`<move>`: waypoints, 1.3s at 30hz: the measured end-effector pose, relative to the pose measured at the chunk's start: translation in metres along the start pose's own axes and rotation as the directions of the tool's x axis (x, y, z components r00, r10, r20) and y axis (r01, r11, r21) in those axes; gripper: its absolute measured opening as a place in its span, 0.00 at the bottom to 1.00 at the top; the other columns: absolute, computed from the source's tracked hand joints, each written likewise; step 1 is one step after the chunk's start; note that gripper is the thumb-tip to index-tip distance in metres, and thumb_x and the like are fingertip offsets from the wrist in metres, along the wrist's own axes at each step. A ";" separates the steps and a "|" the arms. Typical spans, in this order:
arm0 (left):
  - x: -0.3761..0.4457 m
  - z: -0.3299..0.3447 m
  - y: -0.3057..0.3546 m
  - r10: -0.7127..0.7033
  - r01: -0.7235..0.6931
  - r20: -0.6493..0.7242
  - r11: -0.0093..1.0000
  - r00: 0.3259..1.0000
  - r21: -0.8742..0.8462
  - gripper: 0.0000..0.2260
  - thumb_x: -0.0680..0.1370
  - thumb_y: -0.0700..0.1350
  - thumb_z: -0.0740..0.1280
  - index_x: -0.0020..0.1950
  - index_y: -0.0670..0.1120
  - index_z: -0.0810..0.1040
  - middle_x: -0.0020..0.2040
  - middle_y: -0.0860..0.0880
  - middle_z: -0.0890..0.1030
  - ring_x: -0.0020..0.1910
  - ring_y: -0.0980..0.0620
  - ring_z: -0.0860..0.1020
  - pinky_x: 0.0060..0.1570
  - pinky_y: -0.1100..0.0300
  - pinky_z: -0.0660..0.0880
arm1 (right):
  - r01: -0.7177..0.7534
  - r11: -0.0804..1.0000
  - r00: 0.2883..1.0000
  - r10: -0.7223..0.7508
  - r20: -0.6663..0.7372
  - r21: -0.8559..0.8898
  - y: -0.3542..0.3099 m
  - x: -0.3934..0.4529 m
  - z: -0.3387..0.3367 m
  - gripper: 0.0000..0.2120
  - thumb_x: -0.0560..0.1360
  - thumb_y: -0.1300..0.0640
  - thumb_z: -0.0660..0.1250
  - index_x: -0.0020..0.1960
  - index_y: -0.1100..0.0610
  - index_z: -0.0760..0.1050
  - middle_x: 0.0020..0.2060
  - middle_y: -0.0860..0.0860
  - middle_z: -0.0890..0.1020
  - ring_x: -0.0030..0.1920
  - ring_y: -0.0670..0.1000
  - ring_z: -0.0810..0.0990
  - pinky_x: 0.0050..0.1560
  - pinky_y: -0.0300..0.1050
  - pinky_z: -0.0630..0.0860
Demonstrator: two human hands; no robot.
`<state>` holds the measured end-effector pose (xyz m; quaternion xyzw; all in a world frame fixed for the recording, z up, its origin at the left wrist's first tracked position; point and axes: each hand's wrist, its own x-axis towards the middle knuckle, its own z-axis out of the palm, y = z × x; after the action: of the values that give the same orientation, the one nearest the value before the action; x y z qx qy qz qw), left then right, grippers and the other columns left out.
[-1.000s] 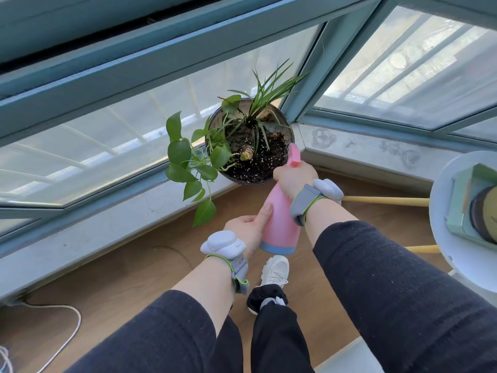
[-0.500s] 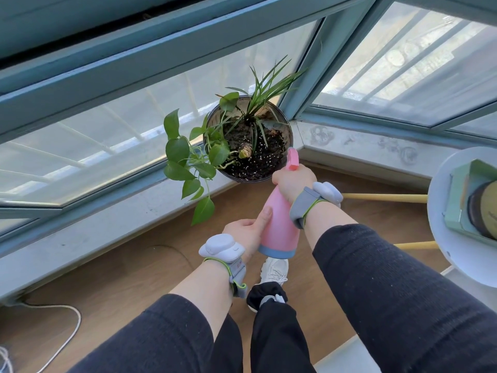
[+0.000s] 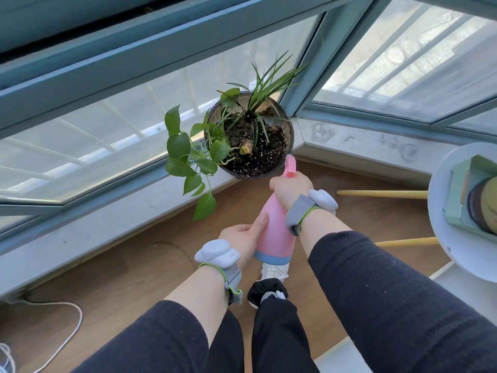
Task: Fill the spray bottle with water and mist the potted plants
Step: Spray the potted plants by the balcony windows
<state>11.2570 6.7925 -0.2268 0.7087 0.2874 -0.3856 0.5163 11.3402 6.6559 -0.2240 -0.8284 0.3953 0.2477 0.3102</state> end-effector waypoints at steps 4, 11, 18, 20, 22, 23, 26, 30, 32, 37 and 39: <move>-0.001 -0.004 -0.004 -0.014 0.014 0.004 1.000 1.000 0.014 0.20 0.67 0.71 0.66 0.33 0.55 0.81 0.39 0.55 0.81 0.47 0.47 0.80 0.55 0.53 0.76 | -0.010 1.000 1.000 0.011 0.027 -0.010 0.002 -0.003 0.002 0.05 0.62 0.55 0.62 0.30 0.55 0.70 0.26 0.50 0.74 0.26 0.53 0.71 0.27 0.41 0.60; -0.004 -0.009 -0.011 -0.019 0.019 0.002 1.000 1.000 0.017 0.18 0.67 0.70 0.67 0.32 0.57 0.79 0.44 0.52 0.82 0.50 0.47 0.80 0.59 0.52 0.75 | -0.028 0.999 0.999 0.027 0.041 0.029 0.006 -0.013 0.007 0.03 0.65 0.55 0.63 0.34 0.54 0.70 0.29 0.50 0.75 0.29 0.52 0.72 0.28 0.42 0.62; -0.009 -0.014 -0.018 -0.034 0.034 0.008 0.999 0.999 0.016 0.19 0.67 0.70 0.67 0.32 0.56 0.80 0.44 0.52 0.83 0.49 0.47 0.81 0.58 0.49 0.76 | -0.047 0.998 0.996 0.045 0.072 0.030 0.005 -0.023 0.011 0.03 0.64 0.55 0.62 0.34 0.54 0.71 0.29 0.51 0.75 0.29 0.54 0.73 0.31 0.42 0.65; -0.011 -0.015 -0.019 -0.034 0.034 -0.003 0.999 0.999 0.021 0.19 0.67 0.70 0.67 0.31 0.55 0.80 0.41 0.55 0.82 0.48 0.47 0.80 0.57 0.50 0.76 | -0.041 0.999 0.995 0.039 0.088 0.025 0.005 -0.025 0.012 0.03 0.63 0.55 0.62 0.33 0.54 0.72 0.29 0.50 0.75 0.29 0.53 0.73 0.30 0.42 0.65; -0.013 -0.018 -0.020 -0.030 0.031 -0.008 0.999 1.000 0.013 0.19 0.68 0.70 0.67 0.29 0.55 0.79 0.38 0.56 0.81 0.46 0.48 0.81 0.54 0.52 0.77 | -0.048 0.998 0.995 0.045 0.091 0.032 0.004 -0.027 0.013 0.03 0.64 0.55 0.62 0.33 0.54 0.72 0.29 0.51 0.75 0.29 0.54 0.74 0.31 0.42 0.67; -0.014 -0.019 -0.020 -0.030 0.030 -0.007 1.000 1.000 0.006 0.19 0.68 0.69 0.67 0.28 0.55 0.79 0.38 0.56 0.81 0.45 0.49 0.80 0.52 0.54 0.77 | -0.051 0.998 0.995 0.047 0.091 0.038 0.003 -0.028 0.014 0.03 0.64 0.55 0.62 0.33 0.54 0.71 0.29 0.51 0.75 0.30 0.54 0.74 0.31 0.42 0.67; -0.017 -0.025 -0.022 -0.017 0.017 -0.003 1.000 1.000 0.001 0.19 0.68 0.70 0.67 0.30 0.55 0.80 0.37 0.56 0.81 0.41 0.54 0.80 0.45 0.58 0.74 | -0.040 0.998 0.995 0.035 0.093 0.054 -0.001 -0.034 0.017 0.02 0.64 0.56 0.62 0.34 0.54 0.71 0.30 0.51 0.75 0.31 0.54 0.74 0.32 0.42 0.67; -0.019 -0.030 -0.024 -0.026 0.026 -0.014 1.000 1.000 0.000 0.22 0.64 0.71 0.68 0.26 0.54 0.81 0.37 0.54 0.83 0.43 0.48 0.82 0.52 0.52 0.78 | -0.024 1.000 0.990 0.022 0.142 0.012 -0.010 -0.038 0.019 0.05 0.67 0.58 0.63 0.33 0.56 0.69 0.29 0.51 0.73 0.29 0.54 0.71 0.29 0.42 0.63; -0.022 -0.034 -0.025 -0.035 0.035 -0.022 0.999 0.999 -0.008 0.22 0.60 0.73 0.67 0.25 0.55 0.82 0.34 0.51 0.82 0.42 0.45 0.82 0.52 0.48 0.80 | -0.028 1.000 0.987 0.028 0.156 0.001 -0.015 -0.041 0.021 0.06 0.68 0.59 0.63 0.33 0.56 0.69 0.29 0.51 0.73 0.31 0.55 0.72 0.30 0.42 0.65; -0.022 -0.042 -0.027 -0.041 0.039 -0.051 0.999 0.998 -0.034 0.25 0.53 0.77 0.66 0.28 0.57 0.83 0.29 0.50 0.82 0.41 0.42 0.84 0.50 0.45 0.81 | -0.032 0.999 0.982 0.028 0.188 0.020 -0.024 -0.050 0.027 0.04 0.67 0.59 0.63 0.35 0.55 0.69 0.30 0.51 0.72 0.32 0.55 0.72 0.33 0.43 0.66; -0.023 -0.046 -0.027 -0.058 0.054 -0.057 0.997 0.997 -0.064 0.25 0.52 0.77 0.67 0.28 0.57 0.83 0.30 0.49 0.83 0.41 0.42 0.84 0.48 0.45 0.82 | -0.029 1.000 0.977 0.029 0.210 0.000 -0.028 -0.051 0.028 0.05 0.67 0.59 0.63 0.34 0.56 0.68 0.29 0.52 0.72 0.29 0.54 0.70 0.30 0.42 0.64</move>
<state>11.2347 6.8441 -0.2137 0.6949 0.3339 -0.3700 0.5184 11.3291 6.7155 -0.2010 -0.7912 0.3728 0.3377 0.3478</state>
